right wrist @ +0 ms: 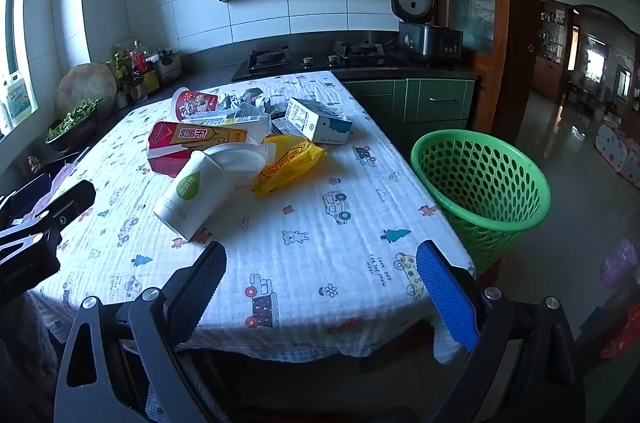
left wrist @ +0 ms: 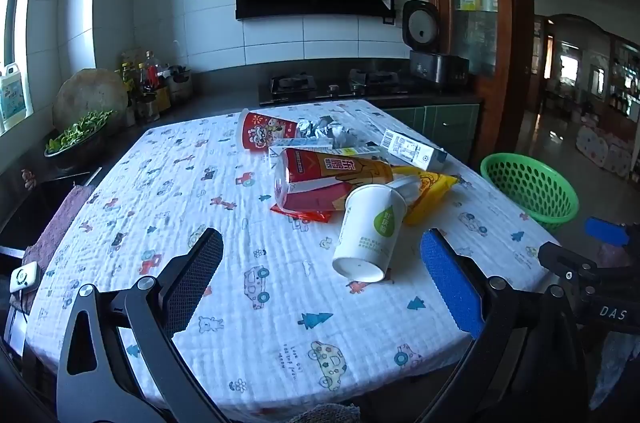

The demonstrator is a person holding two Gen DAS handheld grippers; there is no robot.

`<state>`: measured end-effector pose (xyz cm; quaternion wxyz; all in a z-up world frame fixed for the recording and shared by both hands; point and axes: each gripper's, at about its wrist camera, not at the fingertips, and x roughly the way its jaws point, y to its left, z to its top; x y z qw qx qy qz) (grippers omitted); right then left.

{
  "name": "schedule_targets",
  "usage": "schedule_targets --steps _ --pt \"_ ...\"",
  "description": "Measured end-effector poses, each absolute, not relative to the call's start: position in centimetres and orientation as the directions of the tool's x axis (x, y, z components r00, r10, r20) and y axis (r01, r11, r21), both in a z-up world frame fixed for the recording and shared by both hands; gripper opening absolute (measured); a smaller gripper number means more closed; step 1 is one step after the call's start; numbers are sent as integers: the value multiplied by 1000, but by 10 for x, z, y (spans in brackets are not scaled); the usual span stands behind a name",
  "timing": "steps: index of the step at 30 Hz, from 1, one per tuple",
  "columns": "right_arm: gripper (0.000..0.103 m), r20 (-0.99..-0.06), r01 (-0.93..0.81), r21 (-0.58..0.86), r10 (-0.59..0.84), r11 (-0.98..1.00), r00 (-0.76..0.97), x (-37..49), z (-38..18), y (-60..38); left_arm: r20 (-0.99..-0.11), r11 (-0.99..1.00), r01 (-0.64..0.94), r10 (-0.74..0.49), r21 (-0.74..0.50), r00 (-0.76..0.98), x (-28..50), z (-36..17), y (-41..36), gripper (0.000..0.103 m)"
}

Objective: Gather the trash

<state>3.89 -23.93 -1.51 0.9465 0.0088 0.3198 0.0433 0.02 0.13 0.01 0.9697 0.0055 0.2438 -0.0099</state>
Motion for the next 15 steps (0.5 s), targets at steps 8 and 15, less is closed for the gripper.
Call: schedule_targets --steps 8,15 --pt "93 -610 -74 47 87 996 787 40 -16 -239 -474 999 29 -19 14 880 0 0 6 98" --pt "93 -610 -72 46 85 996 788 37 -17 -238 -472 999 24 -10 23 881 1 -1 -1 98"
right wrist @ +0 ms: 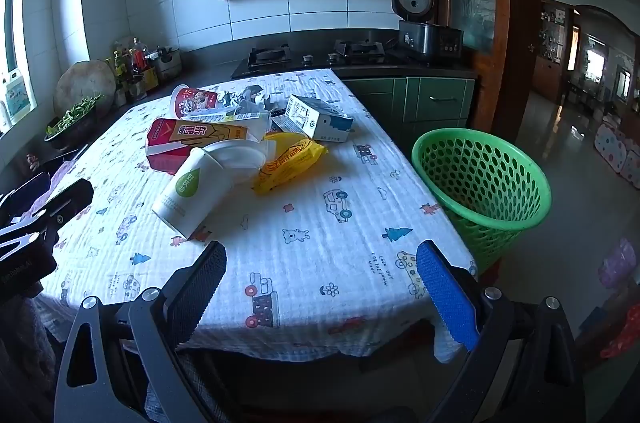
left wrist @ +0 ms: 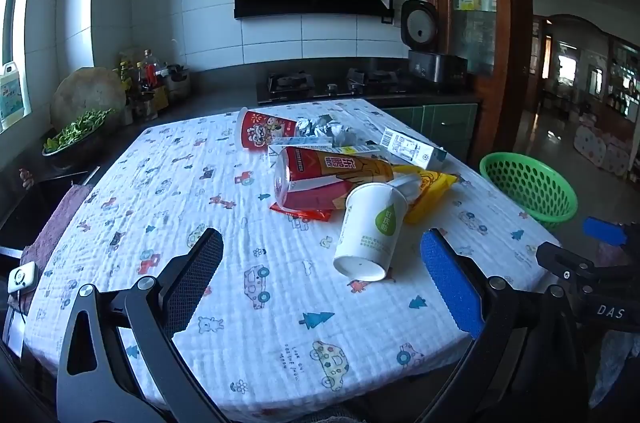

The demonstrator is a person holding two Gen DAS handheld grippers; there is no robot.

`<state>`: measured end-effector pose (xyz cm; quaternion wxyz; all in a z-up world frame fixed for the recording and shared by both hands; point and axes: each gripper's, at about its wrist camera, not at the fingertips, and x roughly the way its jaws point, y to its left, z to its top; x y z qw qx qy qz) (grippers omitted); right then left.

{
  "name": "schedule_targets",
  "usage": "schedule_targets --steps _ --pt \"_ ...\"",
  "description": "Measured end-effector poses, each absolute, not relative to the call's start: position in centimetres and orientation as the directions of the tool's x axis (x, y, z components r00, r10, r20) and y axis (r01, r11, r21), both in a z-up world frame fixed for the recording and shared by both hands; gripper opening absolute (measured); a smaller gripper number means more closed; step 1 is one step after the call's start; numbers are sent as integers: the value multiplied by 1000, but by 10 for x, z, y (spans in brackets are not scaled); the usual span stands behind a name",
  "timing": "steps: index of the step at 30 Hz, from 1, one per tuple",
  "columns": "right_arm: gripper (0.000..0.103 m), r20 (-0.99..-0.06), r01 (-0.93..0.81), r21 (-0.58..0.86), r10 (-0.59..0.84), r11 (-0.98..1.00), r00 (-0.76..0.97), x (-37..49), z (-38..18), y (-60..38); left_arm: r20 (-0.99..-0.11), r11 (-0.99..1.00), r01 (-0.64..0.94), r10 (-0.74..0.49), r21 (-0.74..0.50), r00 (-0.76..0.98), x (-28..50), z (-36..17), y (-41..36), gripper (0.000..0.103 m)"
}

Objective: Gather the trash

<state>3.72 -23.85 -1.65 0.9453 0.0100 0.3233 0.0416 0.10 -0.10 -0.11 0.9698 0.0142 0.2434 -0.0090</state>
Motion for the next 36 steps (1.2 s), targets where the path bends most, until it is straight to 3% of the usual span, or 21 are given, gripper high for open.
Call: schedule_targets --steps 36 --pt "93 -622 -78 40 86 996 778 44 -21 -232 -483 999 37 -30 5 875 5 -7 5 94"
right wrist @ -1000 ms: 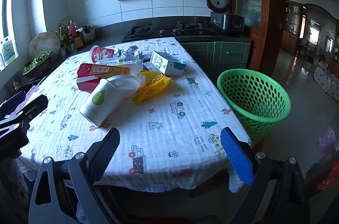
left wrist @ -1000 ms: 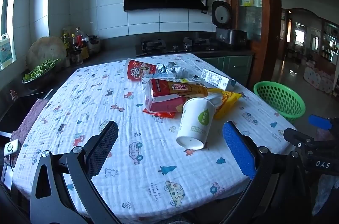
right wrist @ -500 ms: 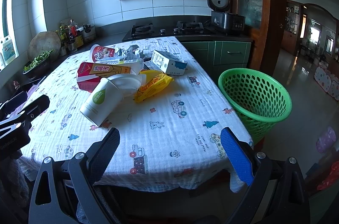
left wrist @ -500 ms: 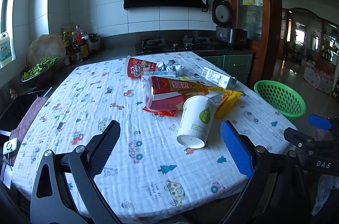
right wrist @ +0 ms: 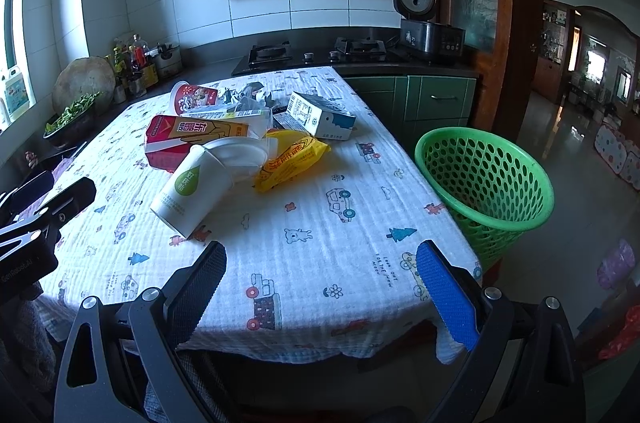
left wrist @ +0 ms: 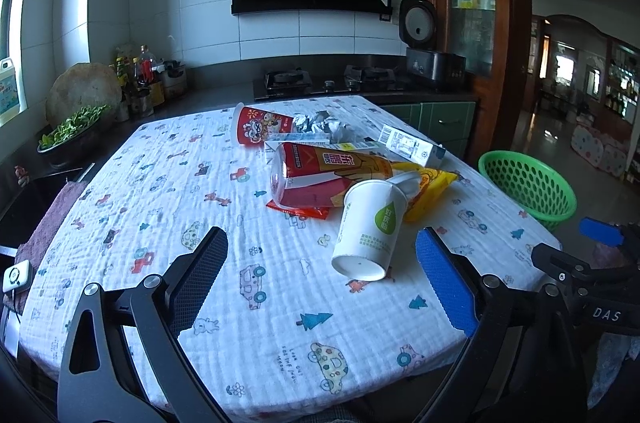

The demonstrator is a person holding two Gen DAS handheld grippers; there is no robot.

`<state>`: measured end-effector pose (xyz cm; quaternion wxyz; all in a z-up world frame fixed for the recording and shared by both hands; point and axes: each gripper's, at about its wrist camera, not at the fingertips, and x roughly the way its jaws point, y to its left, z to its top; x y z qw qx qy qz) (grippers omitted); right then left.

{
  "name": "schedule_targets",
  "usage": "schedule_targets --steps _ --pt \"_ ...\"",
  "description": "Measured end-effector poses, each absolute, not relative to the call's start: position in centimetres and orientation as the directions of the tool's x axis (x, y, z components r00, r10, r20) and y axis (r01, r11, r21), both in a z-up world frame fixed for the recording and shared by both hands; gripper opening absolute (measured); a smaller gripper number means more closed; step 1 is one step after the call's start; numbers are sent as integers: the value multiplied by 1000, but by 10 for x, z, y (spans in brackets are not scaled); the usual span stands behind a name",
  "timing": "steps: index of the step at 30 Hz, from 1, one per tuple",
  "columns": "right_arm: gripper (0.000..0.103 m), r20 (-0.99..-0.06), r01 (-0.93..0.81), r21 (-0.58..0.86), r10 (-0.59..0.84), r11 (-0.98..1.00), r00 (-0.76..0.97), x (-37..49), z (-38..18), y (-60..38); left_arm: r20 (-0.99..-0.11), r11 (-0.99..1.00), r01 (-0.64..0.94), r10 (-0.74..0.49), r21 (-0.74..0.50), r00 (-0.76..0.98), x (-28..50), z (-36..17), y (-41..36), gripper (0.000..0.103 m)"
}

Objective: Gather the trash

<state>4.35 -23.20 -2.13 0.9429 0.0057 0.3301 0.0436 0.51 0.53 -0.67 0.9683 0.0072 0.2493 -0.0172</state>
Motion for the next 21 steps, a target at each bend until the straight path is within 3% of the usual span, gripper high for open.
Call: schedule_targets --steps 21 --pt "93 -636 -88 39 93 995 766 60 -26 -230 -514 999 48 -46 -11 856 25 -12 9 93"
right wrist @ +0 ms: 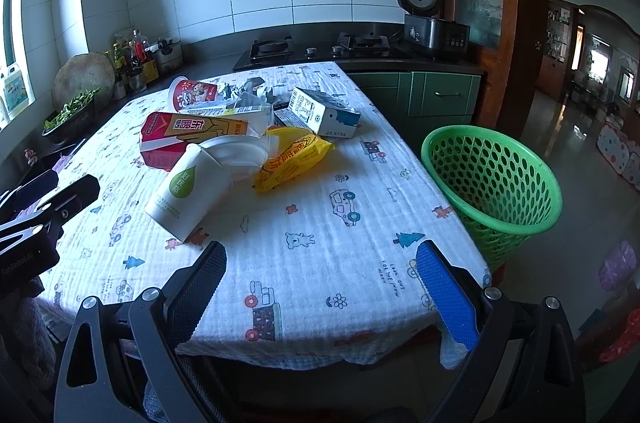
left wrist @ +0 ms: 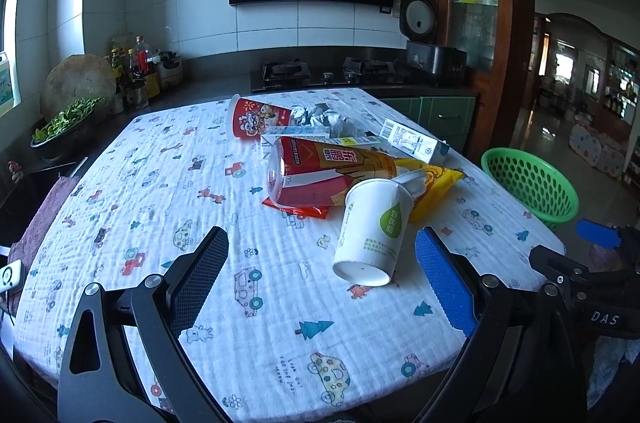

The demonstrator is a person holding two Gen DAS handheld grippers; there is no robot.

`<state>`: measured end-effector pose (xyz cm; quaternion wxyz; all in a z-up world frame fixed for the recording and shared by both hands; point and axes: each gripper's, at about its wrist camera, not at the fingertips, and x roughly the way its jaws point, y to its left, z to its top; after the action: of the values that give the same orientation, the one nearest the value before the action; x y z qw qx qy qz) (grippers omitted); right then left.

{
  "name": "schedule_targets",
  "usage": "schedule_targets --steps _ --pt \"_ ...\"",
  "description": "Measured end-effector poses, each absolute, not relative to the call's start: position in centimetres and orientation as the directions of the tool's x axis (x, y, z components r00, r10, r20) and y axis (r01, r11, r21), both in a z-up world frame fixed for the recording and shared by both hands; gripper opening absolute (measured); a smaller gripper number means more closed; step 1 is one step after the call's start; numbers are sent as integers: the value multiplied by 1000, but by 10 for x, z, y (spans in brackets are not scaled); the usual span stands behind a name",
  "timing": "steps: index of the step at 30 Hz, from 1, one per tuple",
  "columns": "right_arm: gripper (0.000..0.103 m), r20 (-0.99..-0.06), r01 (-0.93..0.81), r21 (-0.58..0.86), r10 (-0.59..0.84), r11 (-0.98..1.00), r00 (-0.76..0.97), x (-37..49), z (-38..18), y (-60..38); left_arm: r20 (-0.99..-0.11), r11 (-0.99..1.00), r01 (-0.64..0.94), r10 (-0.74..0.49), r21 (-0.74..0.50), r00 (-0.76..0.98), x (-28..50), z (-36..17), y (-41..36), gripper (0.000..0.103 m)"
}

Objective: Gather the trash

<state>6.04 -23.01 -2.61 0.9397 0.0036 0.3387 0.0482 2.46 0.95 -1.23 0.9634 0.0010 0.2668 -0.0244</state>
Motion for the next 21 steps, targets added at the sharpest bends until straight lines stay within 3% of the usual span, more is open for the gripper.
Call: schedule_targets --steps 21 --pt "93 -671 -94 47 101 994 735 96 -39 -238 -615 988 153 -137 -27 777 72 -31 -6 85"
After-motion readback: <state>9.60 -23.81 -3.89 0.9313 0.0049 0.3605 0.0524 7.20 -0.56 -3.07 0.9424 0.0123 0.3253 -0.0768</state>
